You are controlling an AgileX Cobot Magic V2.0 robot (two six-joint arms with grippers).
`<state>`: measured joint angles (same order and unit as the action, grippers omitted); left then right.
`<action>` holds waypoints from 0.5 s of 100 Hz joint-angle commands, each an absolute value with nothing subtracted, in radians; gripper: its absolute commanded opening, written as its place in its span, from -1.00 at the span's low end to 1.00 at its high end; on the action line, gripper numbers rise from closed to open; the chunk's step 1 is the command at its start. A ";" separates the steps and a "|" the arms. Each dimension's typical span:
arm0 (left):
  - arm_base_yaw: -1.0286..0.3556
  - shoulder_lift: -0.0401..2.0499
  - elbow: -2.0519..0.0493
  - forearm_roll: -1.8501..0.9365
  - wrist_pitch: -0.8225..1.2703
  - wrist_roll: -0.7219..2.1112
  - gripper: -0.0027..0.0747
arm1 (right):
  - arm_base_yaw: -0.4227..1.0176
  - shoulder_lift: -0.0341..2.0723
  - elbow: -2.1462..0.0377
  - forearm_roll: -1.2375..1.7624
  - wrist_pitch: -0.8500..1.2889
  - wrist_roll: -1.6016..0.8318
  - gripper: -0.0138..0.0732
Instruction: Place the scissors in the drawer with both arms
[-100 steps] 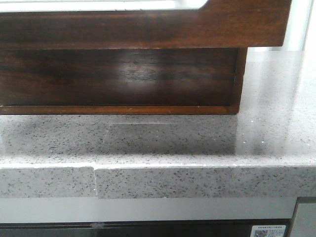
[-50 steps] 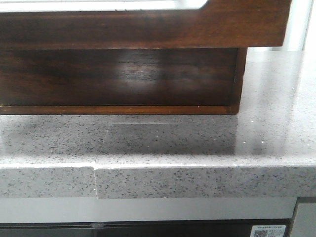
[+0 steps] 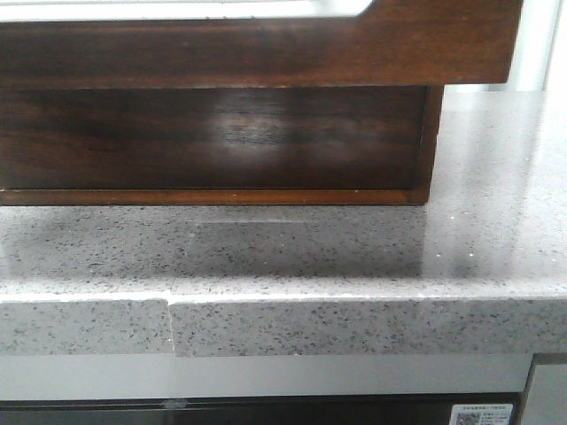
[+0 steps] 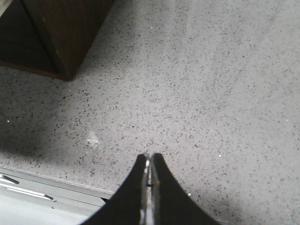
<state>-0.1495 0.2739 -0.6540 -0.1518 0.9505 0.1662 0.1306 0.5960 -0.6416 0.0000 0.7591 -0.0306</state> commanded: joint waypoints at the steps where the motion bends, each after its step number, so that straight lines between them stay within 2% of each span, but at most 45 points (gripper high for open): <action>1: -0.126 0.248 -0.615 -0.139 0.777 0.155 -0.98 | 0.122 0.595 -0.668 -0.012 0.690 -0.031 -0.84; 18: -0.085 0.113 -0.332 -0.131 0.374 0.155 -0.98 | 0.122 0.595 -0.668 -0.012 0.690 -0.031 -0.84; 32: -0.081 0.005 -0.093 -0.131 0.127 0.155 -0.98 | 0.122 0.595 -0.668 -0.012 0.690 -0.031 -0.84; 44: -0.081 -0.036 0.038 -0.131 -0.032 0.096 -0.98 | 0.122 0.595 -0.668 -0.012 0.690 -0.031 -0.84; 50: -0.081 -0.037 0.021 -0.125 0.055 0.096 -0.98 | 0.122 0.595 -0.668 -0.012 0.694 -0.031 -0.84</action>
<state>-0.0814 -0.0031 -0.0039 -0.1252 0.1657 0.1240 0.1306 0.5953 -0.6416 0.0000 0.7569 -0.0288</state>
